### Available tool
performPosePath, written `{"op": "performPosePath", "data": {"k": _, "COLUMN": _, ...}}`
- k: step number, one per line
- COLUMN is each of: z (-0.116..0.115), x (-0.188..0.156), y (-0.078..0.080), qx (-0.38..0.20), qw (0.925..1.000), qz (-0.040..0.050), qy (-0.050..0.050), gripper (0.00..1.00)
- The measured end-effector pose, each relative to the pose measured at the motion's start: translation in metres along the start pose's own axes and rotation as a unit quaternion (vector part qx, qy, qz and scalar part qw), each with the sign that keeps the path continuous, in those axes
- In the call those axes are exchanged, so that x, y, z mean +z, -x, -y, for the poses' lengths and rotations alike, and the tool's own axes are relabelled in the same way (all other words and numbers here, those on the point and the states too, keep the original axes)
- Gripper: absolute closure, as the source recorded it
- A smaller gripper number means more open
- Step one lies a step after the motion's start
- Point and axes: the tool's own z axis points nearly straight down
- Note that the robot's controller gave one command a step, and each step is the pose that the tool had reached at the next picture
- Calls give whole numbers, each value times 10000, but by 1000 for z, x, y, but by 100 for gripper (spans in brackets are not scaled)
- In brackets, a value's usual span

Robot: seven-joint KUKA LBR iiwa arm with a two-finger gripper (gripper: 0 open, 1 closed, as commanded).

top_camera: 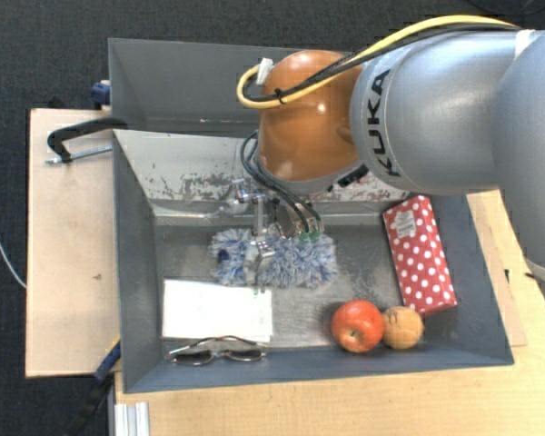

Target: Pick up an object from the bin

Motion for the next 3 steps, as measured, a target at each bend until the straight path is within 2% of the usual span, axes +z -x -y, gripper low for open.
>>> {"op": "performPosePath", "data": {"k": 1, "z": 22, "x": 90, "y": 13, "qx": -1185, "qw": 9929, "qz": 36, "qy": 12, "gripper": 100}}
{"op": "performPosePath", "data": {"k": 2, "z": 22, "x": 90, "y": 13, "qx": -1185, "qw": 9929, "qz": 36, "qy": 12, "gripper": 100}}
{"op": "performPosePath", "data": {"k": 3, "z": 33, "x": -33, "y": -8, "qx": -1220, "qw": 9925, "qz": 24, "qy": 1, "gripper": 100}}
